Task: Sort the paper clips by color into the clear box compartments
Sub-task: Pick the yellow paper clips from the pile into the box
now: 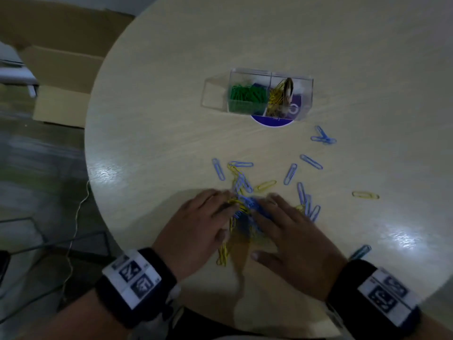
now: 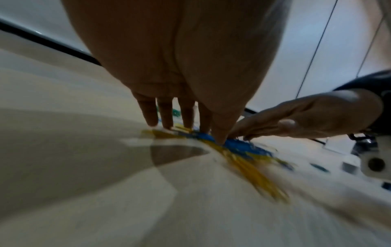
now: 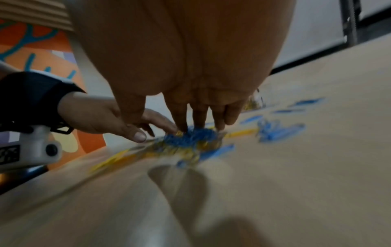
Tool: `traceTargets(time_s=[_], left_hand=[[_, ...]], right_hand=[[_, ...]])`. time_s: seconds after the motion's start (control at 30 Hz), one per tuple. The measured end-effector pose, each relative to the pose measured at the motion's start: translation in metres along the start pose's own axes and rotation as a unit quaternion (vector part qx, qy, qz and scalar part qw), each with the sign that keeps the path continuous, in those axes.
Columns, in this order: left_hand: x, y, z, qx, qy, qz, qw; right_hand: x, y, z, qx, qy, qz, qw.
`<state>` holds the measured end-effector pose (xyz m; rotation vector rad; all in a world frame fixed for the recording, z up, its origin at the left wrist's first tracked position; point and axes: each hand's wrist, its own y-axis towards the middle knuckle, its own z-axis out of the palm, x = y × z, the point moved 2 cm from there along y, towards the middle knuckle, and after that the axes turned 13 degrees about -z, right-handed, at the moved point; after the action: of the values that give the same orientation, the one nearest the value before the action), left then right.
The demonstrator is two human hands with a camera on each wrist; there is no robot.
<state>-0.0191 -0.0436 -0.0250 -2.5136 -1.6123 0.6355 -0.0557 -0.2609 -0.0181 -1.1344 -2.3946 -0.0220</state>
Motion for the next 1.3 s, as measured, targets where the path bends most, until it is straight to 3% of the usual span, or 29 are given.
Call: traceTargets(time_s=[0.07, 0.27, 0.4, 0.5, 0.63, 0.73, 0.8, 0.87, 0.93, 1.0, 1.07, 1.17, 1.3], left_hand=[[0.001, -0.012, 0.009, -0.01, 0.024, -0.025, 0.999], [0.022, -0.007, 0.003, -0.043, -0.008, -0.105, 0.993], [0.027, -0.007, -0.009, -0.094, -0.03, -0.113, 0.989], [0.019, -0.014, -0.009, -0.101, -0.033, -0.063, 0.992], [0.015, -0.029, 0.01, -0.033, -0.034, -0.048, 0.998], [0.017, -0.036, 0.008, -0.047, -0.039, -0.051, 0.997], [0.02, -0.032, 0.002, -0.079, -0.065, -0.054, 0.993], [0.026, -0.022, -0.01, -0.13, -0.086, -0.072, 0.985], [0.035, -0.005, -0.021, -0.18, -0.086, -0.111, 0.973], [0.045, 0.014, -0.028, -0.193, -0.081, -0.159, 0.965], [0.051, 0.03, -0.027, -0.162, -0.065, -0.185, 0.967], [0.051, 0.041, -0.024, -0.115, -0.047, -0.185, 0.975], [0.05, 0.048, -0.027, -0.077, -0.046, -0.197, 0.976]], right_hand=[[-0.002, -0.005, 0.011, 0.024, -0.01, 0.031, 0.999], [-0.04, 0.001, -0.006, -0.037, -0.014, 0.126, 0.991], [-0.05, -0.001, -0.027, -0.128, -0.013, 0.126, 0.984], [-0.034, -0.011, -0.028, -0.185, -0.015, 0.061, 0.981], [-0.006, -0.02, 0.007, -0.04, -0.02, 0.029, 0.999], [0.002, -0.031, 0.021, 0.012, -0.004, 0.021, 1.0], [0.001, -0.033, 0.014, -0.03, 0.012, -0.006, 0.999], [-0.009, -0.023, -0.004, -0.122, 0.015, -0.023, 0.992], [-0.034, -0.003, -0.028, -0.228, 0.01, 0.032, 0.973], [-0.062, 0.023, -0.05, -0.267, -0.007, 0.113, 0.957], [-0.086, 0.048, -0.062, -0.221, -0.027, 0.167, 0.96], [-0.103, 0.069, -0.062, -0.1, -0.057, 0.224, 0.968], [-0.109, 0.078, -0.055, -0.066, -0.019, 0.235, 0.969]])
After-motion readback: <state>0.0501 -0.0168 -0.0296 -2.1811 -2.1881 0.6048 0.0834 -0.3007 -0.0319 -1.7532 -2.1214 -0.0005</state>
